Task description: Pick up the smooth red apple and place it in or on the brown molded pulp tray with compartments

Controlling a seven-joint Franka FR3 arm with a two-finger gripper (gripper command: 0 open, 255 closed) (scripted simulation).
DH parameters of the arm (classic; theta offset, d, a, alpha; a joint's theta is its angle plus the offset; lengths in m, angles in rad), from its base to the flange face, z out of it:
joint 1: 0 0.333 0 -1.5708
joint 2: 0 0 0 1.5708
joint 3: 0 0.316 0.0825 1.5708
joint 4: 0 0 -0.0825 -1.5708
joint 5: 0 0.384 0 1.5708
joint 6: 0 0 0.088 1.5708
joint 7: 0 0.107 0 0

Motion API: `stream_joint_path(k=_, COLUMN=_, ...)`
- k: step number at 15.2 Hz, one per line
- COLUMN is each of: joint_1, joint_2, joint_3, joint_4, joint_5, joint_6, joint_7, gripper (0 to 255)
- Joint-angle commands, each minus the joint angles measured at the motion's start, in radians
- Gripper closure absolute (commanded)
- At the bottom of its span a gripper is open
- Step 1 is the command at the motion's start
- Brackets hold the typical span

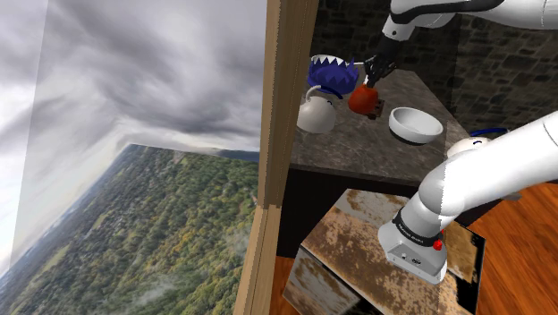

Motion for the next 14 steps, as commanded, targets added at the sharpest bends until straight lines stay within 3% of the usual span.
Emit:
stream_joint_path(k=1, joint_1=-0.006, joint_2=0.054, joint_3=-0.036, joint_4=0.068, joint_5=0.007, joint_6=-0.016, joint_7=-0.049, gripper=255)
stream_joint_path(k=9, joint_1=-0.042, joint_2=0.305, joint_3=-0.176, joint_4=0.367, joint_5=0.095, joint_6=-0.092, joint_7=-0.261, gripper=255)
stream_joint_path(k=14, joint_1=-0.107, joint_2=0.506, joint_3=-0.243, joint_4=0.609, joint_5=0.203, joint_6=-0.177, joint_7=-0.401, gripper=255)
